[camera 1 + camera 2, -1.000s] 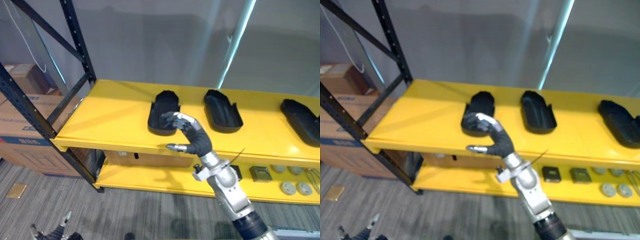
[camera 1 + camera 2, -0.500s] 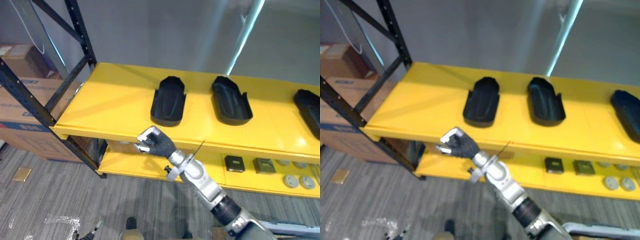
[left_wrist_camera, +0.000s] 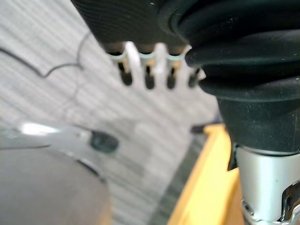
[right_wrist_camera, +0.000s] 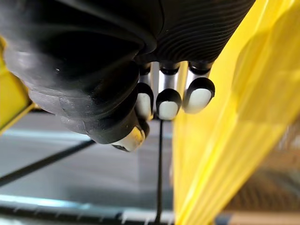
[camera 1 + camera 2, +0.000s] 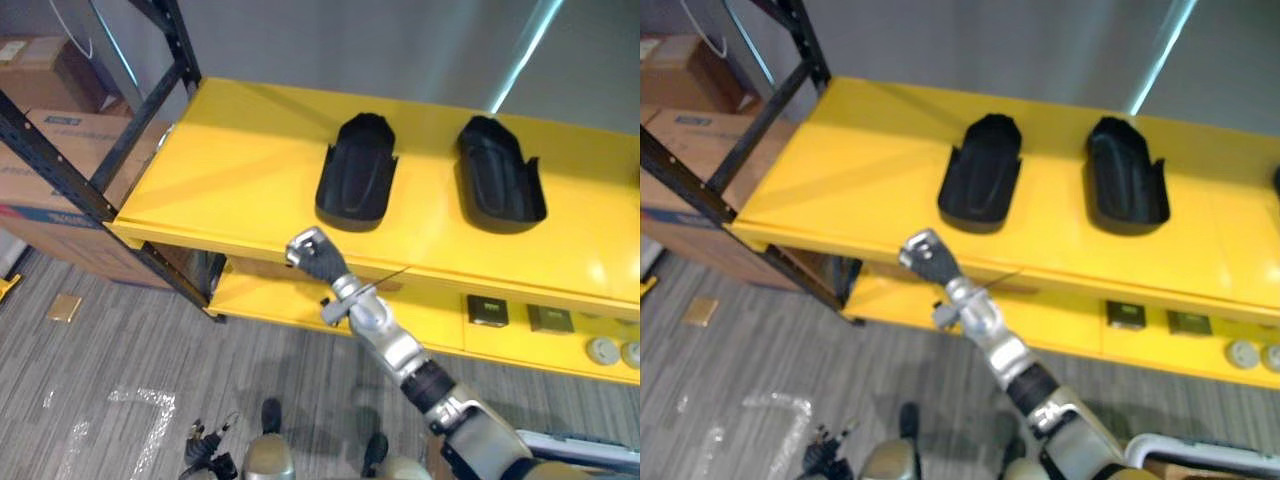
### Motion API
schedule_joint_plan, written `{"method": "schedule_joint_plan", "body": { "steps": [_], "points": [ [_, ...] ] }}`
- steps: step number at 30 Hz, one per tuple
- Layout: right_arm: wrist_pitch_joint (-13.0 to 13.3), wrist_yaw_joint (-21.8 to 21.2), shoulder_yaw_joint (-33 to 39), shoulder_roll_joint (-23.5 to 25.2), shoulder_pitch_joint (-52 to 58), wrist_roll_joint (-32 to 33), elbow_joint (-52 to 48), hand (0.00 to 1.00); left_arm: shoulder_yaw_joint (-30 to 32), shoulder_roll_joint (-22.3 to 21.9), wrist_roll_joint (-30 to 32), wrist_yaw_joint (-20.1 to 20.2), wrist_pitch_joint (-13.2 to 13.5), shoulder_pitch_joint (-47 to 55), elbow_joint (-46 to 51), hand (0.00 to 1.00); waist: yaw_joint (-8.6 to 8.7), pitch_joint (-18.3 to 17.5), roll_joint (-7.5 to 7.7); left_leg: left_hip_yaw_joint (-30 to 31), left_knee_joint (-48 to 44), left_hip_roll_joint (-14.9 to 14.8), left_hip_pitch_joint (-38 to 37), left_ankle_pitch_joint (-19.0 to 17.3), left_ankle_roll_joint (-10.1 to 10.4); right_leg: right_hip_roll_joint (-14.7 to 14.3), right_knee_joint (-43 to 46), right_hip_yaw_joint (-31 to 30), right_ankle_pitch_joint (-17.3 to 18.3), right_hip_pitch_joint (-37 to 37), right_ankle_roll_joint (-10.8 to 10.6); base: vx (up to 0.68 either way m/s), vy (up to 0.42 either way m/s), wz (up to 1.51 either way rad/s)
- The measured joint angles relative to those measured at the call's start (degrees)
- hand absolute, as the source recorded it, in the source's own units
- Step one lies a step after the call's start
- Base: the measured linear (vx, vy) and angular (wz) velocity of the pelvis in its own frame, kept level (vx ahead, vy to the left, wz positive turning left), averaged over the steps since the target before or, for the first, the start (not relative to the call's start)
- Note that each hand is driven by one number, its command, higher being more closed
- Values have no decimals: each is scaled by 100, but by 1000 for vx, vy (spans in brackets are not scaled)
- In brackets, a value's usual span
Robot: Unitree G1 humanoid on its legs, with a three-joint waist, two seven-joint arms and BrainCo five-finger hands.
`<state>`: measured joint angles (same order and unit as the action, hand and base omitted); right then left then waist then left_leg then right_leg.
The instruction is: Walk over and take plastic housings, then place them on the shelf
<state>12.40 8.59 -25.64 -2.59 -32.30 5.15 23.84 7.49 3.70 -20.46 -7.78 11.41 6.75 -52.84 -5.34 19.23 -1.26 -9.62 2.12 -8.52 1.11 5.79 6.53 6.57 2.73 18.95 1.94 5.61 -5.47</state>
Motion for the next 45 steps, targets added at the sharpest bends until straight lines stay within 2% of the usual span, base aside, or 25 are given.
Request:
{"method": "schedule_joint_plan", "body": {
  "steps": [4,9,22,26,27,31,45],
  "points": [
    [-1,256,201,-10,-14,-155,29,100,-159,37,0,130,4,-4,32,0,18,141,-86,-7,-77,16,7,-37,-31,46,116,-19,37,-44,-6,-11,2,-4],
    [0,539,716,-69,-98,-150,200,100,-206,53,-21,184,15,-3,108,0,22,278,-96,-1,-134,28,7,-47,-44,107,345,-10,159,-117,-17,-18,3,1],
    [39,534,1118,-299,-386,-140,510,100,-327,61,-168,194,-35,15,219,0,103,378,-187,48,-170,113,33,-53,-59,275,888,-18,447,-340,-49,-3,-1,1],
    [159,525,1270,-346,-643,-126,729,100,-370,57,-175,237,-37,12,279,0,104,519,-245,91,-187,152,22,-58,-69,362,1030,-5,525,-361,-65,-18,9,4],
    [261,525,1270,-366,-704,-124,813,100,-368,59,-178,249,-42,14,279,0,102,545,-248,97,-201,160,39,-62,-76,383,1077,0,544,-381,-67,-17,-4,4],
    [363,520,1269,-411,-804,-121,920,100,-370,60,-179,279,-44,14,290,0,103,548,-252,116,-256,224,94,-89,-113,454,1196,9,639,-463,-89,-6,-5,5],
    [550,667,1265,-465,-1219,-140,1217,100,-422,57,-177,379,-120,7,452,0,124,800,-350,150,-342,344,121,-117,-154,635,1444,67,758,-505,-126,-15,4,2]
  ]
}}
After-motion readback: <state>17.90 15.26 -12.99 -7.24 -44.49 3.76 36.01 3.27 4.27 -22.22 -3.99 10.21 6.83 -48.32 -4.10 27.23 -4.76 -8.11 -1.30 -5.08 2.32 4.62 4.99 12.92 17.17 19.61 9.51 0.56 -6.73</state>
